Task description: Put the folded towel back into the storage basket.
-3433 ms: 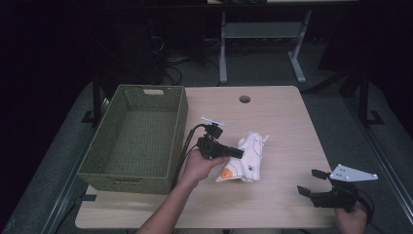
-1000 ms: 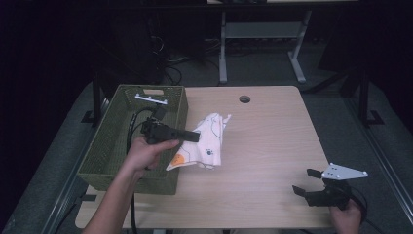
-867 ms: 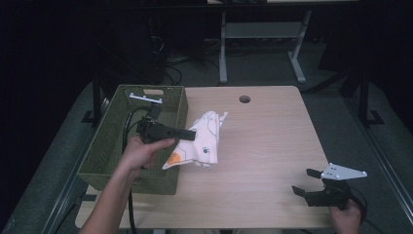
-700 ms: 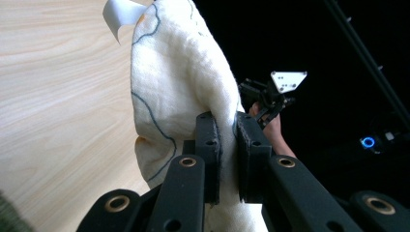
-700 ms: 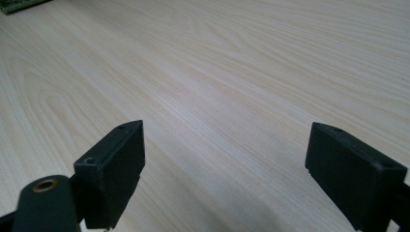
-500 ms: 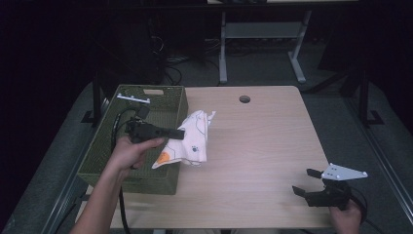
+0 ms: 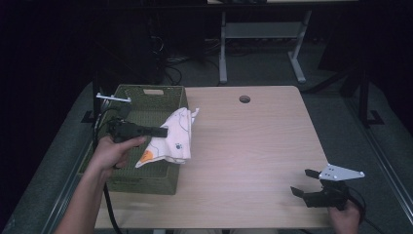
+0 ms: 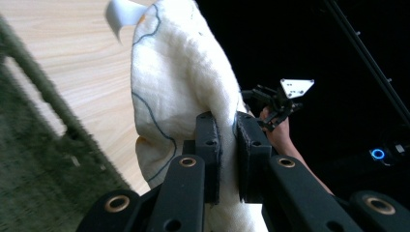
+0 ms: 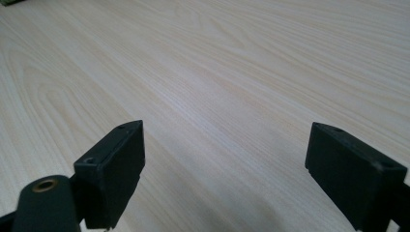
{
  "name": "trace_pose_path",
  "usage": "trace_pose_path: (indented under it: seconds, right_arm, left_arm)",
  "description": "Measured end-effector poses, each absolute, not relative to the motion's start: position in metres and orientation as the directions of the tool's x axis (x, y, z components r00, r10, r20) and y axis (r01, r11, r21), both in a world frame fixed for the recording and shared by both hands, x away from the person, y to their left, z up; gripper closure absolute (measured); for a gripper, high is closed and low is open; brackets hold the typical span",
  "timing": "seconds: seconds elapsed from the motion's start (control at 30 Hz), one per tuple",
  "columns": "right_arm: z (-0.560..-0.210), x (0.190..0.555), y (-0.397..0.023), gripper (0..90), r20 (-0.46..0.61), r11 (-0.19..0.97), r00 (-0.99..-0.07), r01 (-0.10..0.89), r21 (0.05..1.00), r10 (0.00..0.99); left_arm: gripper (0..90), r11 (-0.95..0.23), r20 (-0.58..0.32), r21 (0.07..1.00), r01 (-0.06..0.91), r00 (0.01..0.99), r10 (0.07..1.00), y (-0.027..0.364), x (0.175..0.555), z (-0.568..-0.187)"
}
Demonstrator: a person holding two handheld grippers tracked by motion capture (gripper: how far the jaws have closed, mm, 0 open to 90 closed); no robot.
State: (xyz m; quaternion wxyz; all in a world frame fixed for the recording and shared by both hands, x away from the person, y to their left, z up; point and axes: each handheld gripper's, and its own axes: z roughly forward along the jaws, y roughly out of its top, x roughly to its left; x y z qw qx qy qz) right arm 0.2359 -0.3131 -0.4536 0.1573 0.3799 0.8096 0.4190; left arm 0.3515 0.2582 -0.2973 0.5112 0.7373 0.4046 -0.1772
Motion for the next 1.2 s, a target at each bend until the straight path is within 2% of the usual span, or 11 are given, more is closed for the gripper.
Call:
trace_pose_path:
  seconds: [0.37, 1.2]
  right_arm:
    - [-0.454, 0.237, -0.304, 13.5, 0.040, 0.403, -0.671, 0.490, 0.773, 0.740]
    - [-0.453, 0.234, -0.295, 13.5, 0.031, 0.427, -0.691, 0.481, 0.766, 0.722]
  left_arm:
    - [82.0, -0.122, -0.688, 0.594, 0.795, 0.581, 0.435, 0.291, 0.352, -0.308]
    - [81.7, -0.137, -0.662, 0.566, 0.813, 0.547, 0.512, 0.325, 0.377, -0.329]
